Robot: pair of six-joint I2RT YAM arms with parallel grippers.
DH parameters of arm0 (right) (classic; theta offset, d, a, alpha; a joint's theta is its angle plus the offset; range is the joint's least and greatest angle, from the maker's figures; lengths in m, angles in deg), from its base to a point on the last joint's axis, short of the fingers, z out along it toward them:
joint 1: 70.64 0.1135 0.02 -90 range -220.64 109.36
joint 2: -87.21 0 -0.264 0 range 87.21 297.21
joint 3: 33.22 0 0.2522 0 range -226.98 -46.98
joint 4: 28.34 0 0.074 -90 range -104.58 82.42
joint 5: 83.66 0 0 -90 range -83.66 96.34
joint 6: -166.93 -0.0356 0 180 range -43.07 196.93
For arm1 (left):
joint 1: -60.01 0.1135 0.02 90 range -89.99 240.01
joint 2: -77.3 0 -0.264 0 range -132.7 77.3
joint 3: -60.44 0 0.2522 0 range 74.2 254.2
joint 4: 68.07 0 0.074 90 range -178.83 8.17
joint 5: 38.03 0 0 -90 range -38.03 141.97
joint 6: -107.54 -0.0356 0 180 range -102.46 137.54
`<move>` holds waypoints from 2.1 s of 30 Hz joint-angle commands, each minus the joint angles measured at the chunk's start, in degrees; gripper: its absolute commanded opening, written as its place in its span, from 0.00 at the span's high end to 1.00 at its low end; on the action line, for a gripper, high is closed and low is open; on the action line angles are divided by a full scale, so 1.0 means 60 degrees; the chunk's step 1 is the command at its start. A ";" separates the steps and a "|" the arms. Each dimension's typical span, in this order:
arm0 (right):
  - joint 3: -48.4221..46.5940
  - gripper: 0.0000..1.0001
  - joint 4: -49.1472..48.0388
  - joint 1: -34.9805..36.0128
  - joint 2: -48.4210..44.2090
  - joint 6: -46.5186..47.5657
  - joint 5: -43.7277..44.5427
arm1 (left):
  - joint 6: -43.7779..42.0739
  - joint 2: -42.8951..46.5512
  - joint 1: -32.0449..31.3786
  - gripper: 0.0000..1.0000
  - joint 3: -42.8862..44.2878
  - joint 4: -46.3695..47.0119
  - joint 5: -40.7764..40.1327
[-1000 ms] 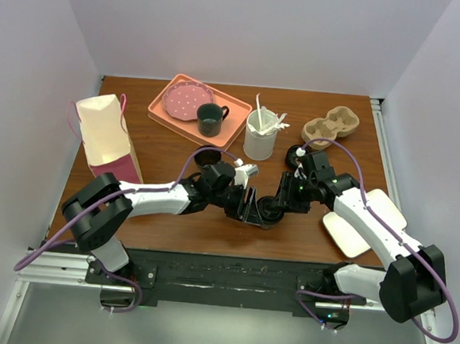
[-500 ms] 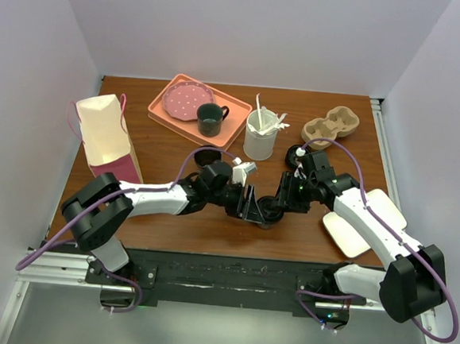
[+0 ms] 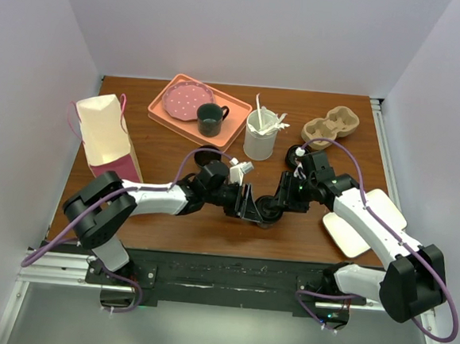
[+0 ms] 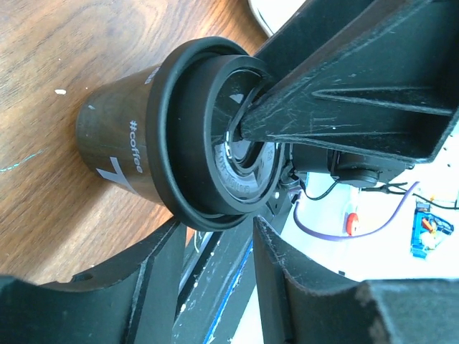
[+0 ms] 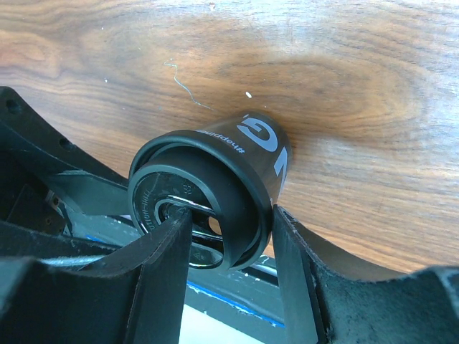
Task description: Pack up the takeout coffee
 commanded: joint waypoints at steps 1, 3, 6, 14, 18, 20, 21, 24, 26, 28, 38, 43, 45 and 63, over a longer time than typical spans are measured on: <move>0.0446 0.51 0.0589 0.0024 0.0364 0.0226 0.0751 | 0.0299 -0.0154 0.0080 0.56 -0.0025 0.0355 0.0203; 0.0446 0.51 0.0574 0.0024 0.0408 0.0211 0.0781 | 0.0358 -0.0183 0.0153 0.59 -0.0084 0.0209 0.0144; 0.0548 0.52 0.0545 0.0024 0.0495 0.0255 0.0796 | 0.0416 -0.0183 0.0285 0.62 -0.0274 0.0150 0.0071; 0.0871 0.53 0.0384 0.0024 0.0613 0.0270 0.0810 | 0.0519 -0.0431 0.0505 0.69 -0.0611 0.0136 0.0057; 0.1032 0.54 0.0354 0.0024 0.0701 0.0314 0.0825 | 0.0534 -0.0695 0.0549 0.73 -0.0641 -0.0083 0.0057; 0.1090 0.54 0.0340 0.0024 0.0745 0.0314 0.0825 | 0.0490 -0.0812 0.0549 0.75 -0.0626 -0.0375 -0.0045; 0.1091 0.54 0.0339 0.0024 0.0745 0.0314 0.0825 | 0.0446 -0.0842 0.0549 0.76 -0.0612 -0.0551 -0.0104; 0.1076 0.54 0.0354 0.0024 0.0832 0.0299 0.0927 | 0.0256 -0.0915 0.0564 0.77 -0.0582 -0.1123 -0.0368; 0.1061 0.55 0.0325 0.0009 0.0906 0.0328 0.0884 | 0.0226 -0.0988 0.0593 0.77 -0.0597 -0.1328 -0.0485; 0.1061 0.55 0.0325 0.0024 0.0921 0.0314 0.0898 | 0.0168 -0.1018 0.0622 0.77 -0.0582 -0.1373 -0.0514; 0.0783 0.55 0.0325 0.0024 0.0818 0.0372 0.0854 | -0.0125 -0.0478 0.0696 0.72 -0.0348 -0.1577 -0.0208; 0.0329 0.55 0.0442 0.0024 0.0861 0.0372 0.0898 | -0.0461 0.0298 0.0725 0.64 -0.0012 -0.2030 0.0057; 0.0256 0.55 0.0442 0.0038 0.0935 0.0402 0.0884 | -0.0652 0.0592 0.0739 0.60 0.0252 -0.2193 0.0027; 0.0197 0.56 0.0471 0.0024 0.1111 0.0475 0.0898 | -0.2191 0.0081 0.1193 0.60 0.1337 -0.2106 0.0832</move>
